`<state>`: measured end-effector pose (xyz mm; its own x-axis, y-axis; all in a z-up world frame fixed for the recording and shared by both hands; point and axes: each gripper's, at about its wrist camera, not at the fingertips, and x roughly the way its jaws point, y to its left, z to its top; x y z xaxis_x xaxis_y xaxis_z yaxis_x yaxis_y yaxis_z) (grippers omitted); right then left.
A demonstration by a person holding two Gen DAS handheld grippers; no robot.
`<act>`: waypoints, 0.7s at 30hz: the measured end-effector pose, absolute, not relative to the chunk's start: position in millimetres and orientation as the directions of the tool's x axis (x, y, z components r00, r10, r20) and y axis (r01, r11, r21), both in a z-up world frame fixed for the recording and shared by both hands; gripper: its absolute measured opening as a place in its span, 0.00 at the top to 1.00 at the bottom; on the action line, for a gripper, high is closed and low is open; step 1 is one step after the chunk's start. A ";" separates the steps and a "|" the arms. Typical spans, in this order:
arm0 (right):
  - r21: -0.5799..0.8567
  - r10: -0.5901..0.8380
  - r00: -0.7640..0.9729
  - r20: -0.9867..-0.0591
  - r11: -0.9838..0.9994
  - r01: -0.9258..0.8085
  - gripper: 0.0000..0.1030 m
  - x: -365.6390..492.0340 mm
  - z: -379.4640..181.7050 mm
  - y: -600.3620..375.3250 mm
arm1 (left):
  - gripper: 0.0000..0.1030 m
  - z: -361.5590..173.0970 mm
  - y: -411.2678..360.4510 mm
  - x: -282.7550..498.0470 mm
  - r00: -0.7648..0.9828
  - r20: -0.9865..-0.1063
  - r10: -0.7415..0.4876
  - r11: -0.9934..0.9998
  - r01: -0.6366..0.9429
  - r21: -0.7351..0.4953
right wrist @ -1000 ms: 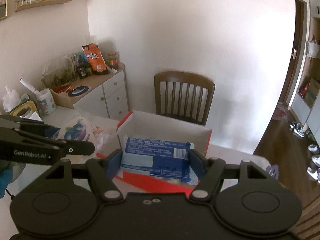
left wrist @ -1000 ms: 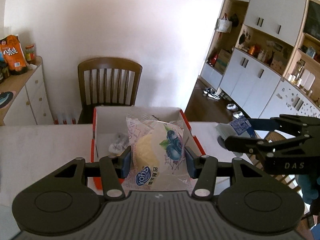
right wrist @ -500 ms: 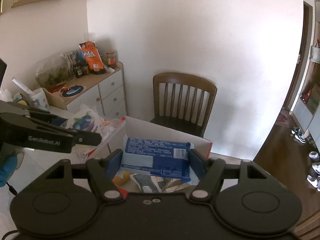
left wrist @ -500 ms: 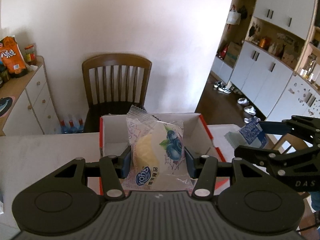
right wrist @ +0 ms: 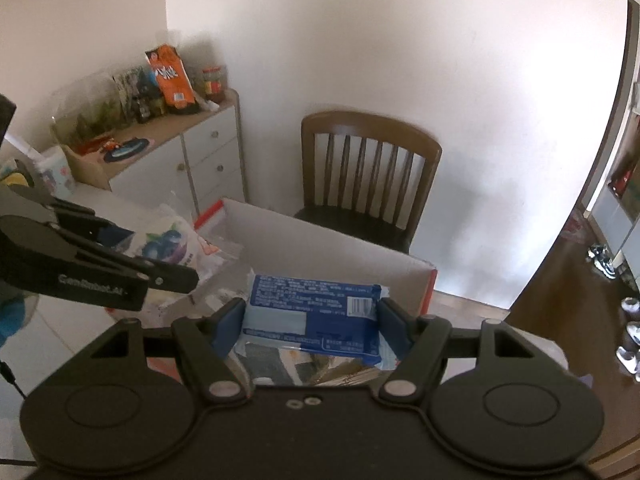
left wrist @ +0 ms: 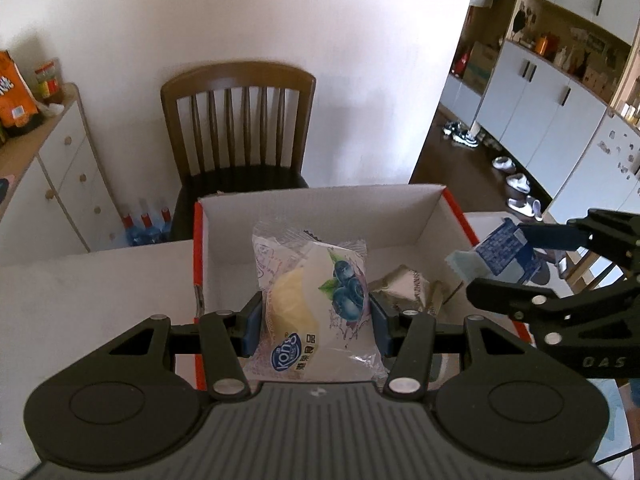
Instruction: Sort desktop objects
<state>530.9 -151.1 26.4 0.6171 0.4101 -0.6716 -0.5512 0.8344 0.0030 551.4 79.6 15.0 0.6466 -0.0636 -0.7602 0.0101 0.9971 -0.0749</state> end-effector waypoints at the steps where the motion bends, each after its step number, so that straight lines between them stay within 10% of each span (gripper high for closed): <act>1: 0.009 0.406 0.614 -0.677 0.839 -0.545 0.31 534.4 21.5 -151.1 | 0.50 11.2 79.7 555.2 0.642 -0.764 -0.062 0.997 0.008 -0.073; 21: 0.030 0.386 0.511 -0.768 0.819 -0.573 0.31 556.2 -36.2 -133.1 | 0.50 -47.0 77.0 604.2 0.542 -0.839 -0.053 0.998 0.047 -0.032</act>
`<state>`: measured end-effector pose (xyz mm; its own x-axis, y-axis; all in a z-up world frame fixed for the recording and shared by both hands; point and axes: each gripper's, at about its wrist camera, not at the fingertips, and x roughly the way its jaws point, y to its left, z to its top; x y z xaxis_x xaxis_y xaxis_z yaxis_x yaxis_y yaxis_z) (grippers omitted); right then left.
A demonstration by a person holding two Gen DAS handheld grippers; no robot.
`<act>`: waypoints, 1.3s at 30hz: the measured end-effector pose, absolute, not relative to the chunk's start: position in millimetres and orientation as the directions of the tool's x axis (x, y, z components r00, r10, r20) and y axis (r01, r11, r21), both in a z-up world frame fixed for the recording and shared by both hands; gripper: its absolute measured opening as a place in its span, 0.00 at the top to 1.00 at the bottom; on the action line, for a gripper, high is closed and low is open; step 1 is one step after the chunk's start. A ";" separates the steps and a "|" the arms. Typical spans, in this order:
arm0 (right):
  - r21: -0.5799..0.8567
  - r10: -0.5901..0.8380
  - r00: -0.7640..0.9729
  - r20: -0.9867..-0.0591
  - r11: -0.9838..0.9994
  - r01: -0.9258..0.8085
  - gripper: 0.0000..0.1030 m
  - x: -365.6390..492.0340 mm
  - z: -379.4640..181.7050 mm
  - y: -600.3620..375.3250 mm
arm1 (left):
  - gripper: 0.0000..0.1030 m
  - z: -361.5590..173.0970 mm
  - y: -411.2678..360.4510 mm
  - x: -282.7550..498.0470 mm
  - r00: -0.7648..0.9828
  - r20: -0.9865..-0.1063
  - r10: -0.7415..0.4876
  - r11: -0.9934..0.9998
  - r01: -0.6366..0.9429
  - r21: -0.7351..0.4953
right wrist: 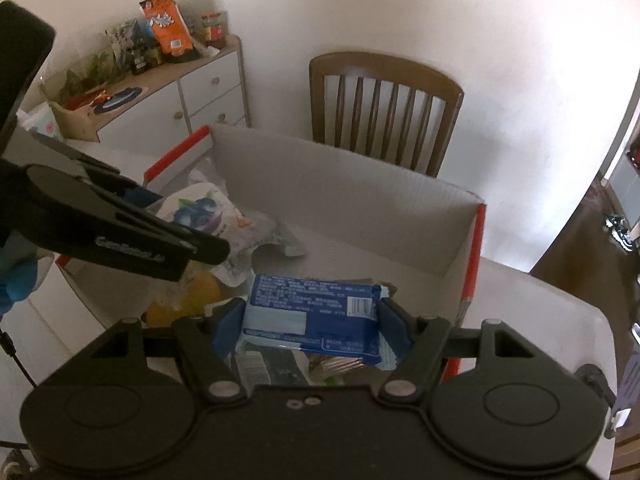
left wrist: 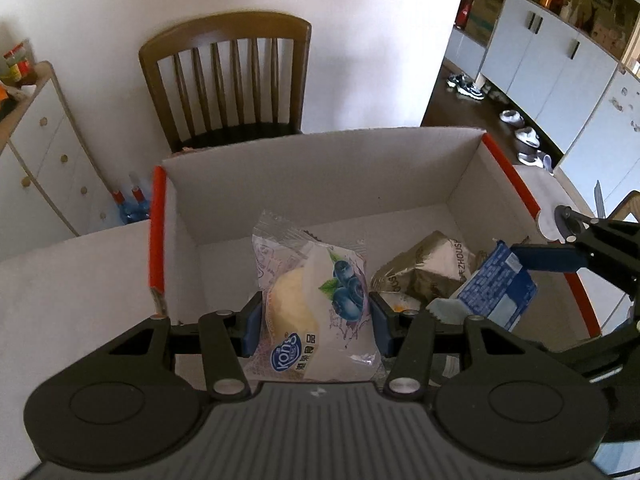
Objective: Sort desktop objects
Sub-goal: 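Lower the bread bag and biscuit pack into the red box and open both tools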
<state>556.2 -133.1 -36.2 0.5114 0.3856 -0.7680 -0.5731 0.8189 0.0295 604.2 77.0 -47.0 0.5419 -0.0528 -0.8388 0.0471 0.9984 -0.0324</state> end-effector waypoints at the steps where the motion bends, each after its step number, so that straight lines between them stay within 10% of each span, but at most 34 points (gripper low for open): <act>1: 0.028 0.384 0.509 -0.770 0.818 -0.575 0.31 556.7 -37.7 -132.2 | 0.50 -48.5 76.1 605.7 0.540 -0.840 -0.053 0.998 0.050 -0.031; 26: 0.033 0.362 0.487 -0.795 0.827 -0.561 0.27 563.4 -59.8 -128.5 | 0.48 -75.6 83.8 619.1 0.485 -0.871 -0.077 0.997 0.009 -0.083; 39: 0.047 0.381 0.495 -0.781 0.826 -0.561 0.25 557.8 -51.3 -133.8 | 0.23 -67.0 76.4 612.9 0.501 -0.858 -0.110 0.993 0.026 -0.112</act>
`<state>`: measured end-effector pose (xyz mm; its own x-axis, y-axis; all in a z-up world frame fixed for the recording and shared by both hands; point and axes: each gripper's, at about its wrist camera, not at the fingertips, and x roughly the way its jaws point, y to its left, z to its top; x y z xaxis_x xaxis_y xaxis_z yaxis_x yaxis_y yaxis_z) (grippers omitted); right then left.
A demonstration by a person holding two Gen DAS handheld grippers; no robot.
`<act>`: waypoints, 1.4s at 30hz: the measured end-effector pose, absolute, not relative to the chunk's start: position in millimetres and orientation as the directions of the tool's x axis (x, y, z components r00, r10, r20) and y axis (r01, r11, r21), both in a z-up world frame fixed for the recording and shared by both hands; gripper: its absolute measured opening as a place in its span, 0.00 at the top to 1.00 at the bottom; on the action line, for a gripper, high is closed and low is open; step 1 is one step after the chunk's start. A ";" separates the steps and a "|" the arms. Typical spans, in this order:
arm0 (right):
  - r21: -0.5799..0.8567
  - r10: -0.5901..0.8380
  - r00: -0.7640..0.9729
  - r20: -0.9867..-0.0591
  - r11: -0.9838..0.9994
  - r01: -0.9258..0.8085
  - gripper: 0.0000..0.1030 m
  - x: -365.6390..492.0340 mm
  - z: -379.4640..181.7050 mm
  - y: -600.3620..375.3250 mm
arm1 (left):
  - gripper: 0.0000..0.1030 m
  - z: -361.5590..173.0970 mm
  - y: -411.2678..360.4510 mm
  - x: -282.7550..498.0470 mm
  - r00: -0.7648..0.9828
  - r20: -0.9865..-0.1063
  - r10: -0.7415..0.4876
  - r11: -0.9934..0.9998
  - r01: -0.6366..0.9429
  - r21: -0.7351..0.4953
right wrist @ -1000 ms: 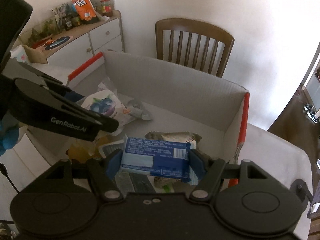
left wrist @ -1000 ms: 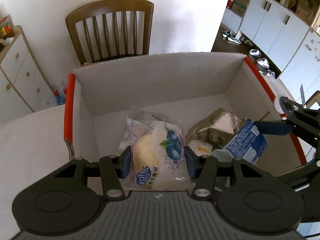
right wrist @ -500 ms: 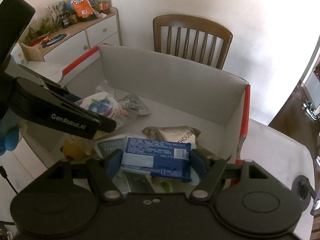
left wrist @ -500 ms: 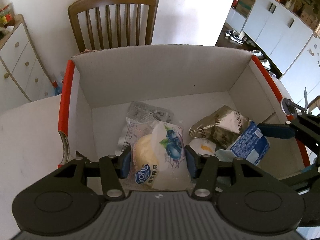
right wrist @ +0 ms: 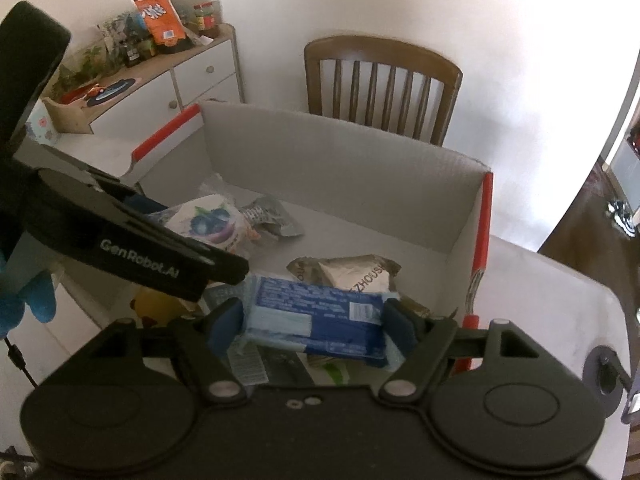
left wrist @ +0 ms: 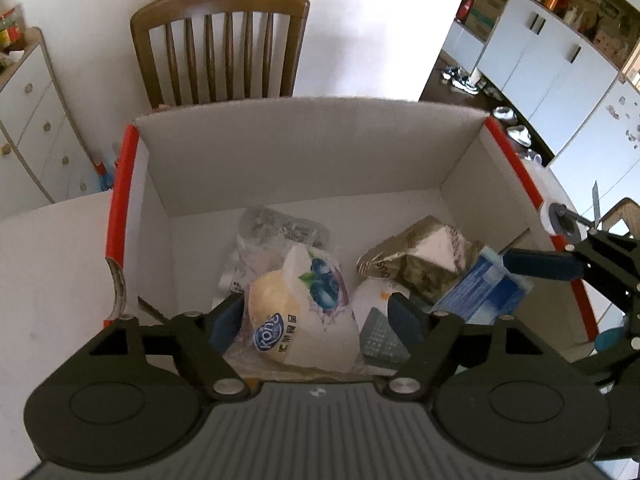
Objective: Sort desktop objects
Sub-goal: 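Lower the bread bag and biscuit pack into the red box and open both tools, then withdraw both tools from the red box back over the table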
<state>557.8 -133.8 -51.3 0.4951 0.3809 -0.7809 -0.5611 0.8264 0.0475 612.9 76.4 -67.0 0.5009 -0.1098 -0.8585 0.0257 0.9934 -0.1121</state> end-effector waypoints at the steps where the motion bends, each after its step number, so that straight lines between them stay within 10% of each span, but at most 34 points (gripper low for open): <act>1: 0.048 0.385 0.498 -0.777 0.825 -0.563 0.25 556.7 -49.5 -134.7 | 0.22 -64.9 76.4 612.2 0.505 -0.856 -0.113 0.993 0.026 -0.116; 42: 0.024 0.441 0.547 -0.712 0.794 -0.608 0.25 452.8 39.9 -166.3 | 0.19 65.6 67.2 465.1 0.650 -0.750 -0.122 0.991 0.031 -0.133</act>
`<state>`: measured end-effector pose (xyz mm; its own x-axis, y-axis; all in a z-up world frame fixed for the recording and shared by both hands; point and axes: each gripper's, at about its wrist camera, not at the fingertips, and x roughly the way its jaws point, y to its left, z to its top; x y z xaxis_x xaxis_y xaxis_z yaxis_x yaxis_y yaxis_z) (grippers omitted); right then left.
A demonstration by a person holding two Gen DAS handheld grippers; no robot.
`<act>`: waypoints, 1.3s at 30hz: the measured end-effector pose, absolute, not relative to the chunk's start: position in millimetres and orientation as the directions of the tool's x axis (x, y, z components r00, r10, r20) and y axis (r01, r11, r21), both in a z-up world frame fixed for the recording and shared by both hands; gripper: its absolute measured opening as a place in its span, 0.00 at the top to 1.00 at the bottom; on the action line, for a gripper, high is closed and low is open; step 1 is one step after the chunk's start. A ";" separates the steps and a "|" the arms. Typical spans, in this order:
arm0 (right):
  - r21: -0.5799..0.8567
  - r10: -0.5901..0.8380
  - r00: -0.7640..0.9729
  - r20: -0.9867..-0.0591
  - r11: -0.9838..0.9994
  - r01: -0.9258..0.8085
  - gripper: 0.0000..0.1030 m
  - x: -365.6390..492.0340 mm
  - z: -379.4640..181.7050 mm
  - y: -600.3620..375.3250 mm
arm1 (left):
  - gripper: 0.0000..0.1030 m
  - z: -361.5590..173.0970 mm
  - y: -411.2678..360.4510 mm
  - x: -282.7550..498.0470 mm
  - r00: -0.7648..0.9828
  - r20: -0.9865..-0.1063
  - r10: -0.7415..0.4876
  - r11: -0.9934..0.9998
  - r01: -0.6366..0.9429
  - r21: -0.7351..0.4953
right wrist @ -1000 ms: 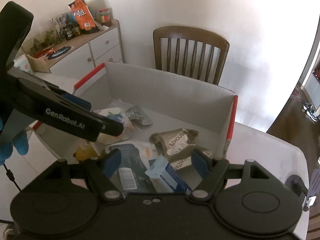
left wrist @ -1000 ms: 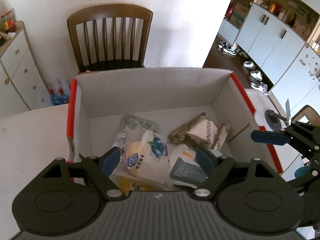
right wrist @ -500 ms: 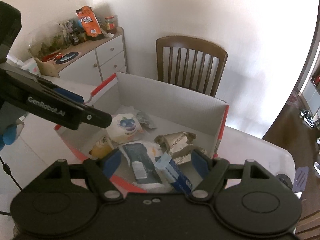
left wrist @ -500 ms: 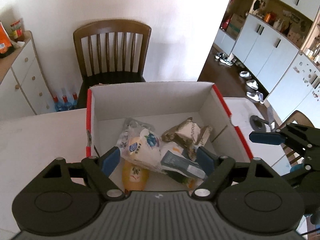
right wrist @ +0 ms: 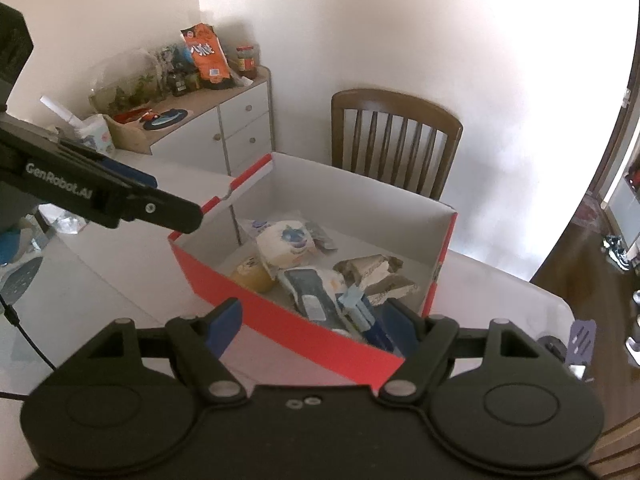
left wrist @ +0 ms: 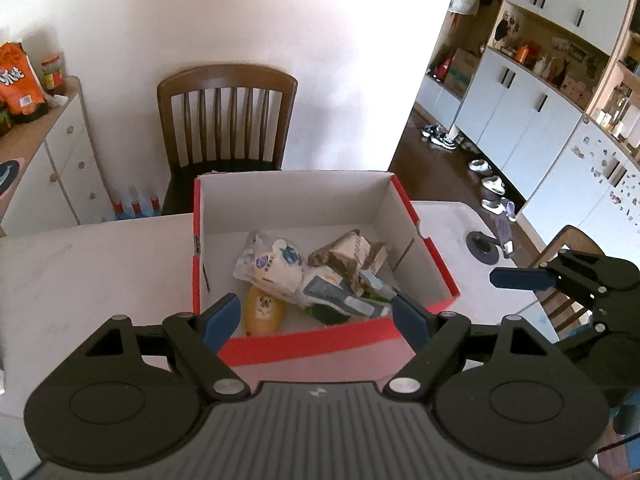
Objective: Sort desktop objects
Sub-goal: 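Withdraw both tools from the red box back over the table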
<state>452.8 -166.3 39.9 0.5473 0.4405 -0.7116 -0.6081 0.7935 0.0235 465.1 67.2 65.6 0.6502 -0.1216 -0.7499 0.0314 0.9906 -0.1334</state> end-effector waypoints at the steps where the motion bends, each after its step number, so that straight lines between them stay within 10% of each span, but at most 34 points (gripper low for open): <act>1: 0.028 0.445 0.546 -0.710 0.792 -0.610 0.25 449.0 41.3 -167.5 | 0.19 67.6 66.8 459.5 0.653 -0.748 -0.121 0.991 0.030 -0.133; 39: -0.006 0.427 0.562 -0.709 0.792 -0.610 0.25 284.5 16.9 -117.9 | 0.19 22.4 106.1 284.9 0.664 -0.740 -0.110 0.993 0.042 -0.109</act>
<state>284.5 -117.9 16.9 0.5615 0.4268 -0.7089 -0.6102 0.7923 -0.0063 284.9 106.1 22.4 0.6641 -0.1096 -0.7395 0.0423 0.9931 -0.1091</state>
